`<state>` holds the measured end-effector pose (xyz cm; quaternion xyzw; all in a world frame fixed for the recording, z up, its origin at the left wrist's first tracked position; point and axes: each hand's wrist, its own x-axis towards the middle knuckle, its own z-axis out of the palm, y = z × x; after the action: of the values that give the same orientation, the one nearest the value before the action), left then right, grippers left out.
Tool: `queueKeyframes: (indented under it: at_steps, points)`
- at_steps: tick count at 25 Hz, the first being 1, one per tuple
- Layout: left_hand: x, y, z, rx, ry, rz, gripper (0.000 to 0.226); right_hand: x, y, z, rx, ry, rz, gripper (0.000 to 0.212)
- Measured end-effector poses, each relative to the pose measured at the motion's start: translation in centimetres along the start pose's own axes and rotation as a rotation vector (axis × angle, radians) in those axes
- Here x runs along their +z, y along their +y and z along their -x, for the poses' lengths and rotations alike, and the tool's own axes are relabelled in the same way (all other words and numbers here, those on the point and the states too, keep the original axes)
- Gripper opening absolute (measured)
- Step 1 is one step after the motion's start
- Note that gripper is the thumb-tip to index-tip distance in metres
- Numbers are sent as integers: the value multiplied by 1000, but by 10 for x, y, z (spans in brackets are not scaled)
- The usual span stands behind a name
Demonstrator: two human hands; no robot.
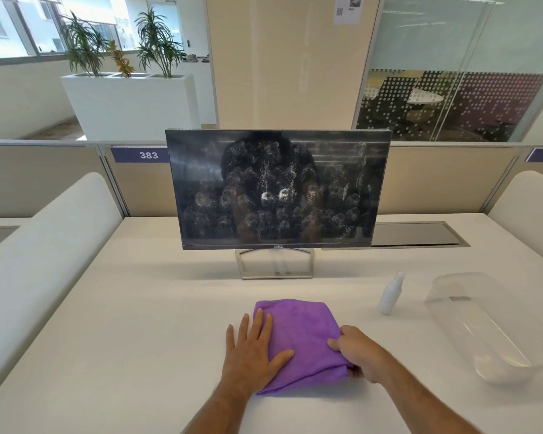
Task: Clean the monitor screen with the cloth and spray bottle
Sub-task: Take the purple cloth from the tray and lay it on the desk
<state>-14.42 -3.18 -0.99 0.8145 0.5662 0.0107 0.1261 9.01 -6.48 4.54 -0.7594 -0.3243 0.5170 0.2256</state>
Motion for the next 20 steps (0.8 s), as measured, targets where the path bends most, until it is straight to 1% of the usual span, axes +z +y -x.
queueKeyframes:
  at_steps: [1,3,5,6,7,8,9,10,12,14,17,20]
  points:
    - [0,0,1,4,-3,-6,113,0,2,0,-45,37,138,21]
    - [-1,0,3,14,-4,-22,121,-1,3,3,-109,161,473,41]
    - [-2,0,4,29,3,-48,127,-2,4,3,-200,355,688,58]
    - [-3,-1,5,39,9,-60,129,-1,5,2,-303,458,735,59]
    - [-5,-1,5,55,17,-68,130,1,6,1,-449,542,759,56]
    - [-7,-2,4,80,23,-75,131,4,8,-1,-598,584,775,53]
    - [-8,-2,4,110,26,-78,131,9,8,-3,-704,563,796,57]
    - [-9,-3,3,144,32,-76,131,14,8,-4,-746,485,840,68]
    - [-10,-4,2,195,39,-59,132,25,11,-8,-741,288,977,91]
    - [-10,-4,3,180,4,-55,135,33,15,-12,-717,186,1073,102]
    - [-9,-6,1,138,-47,-55,141,33,19,-17,-668,165,1125,114]
    - [-10,-7,0,123,-68,-37,145,30,18,-22,-658,186,1169,115]
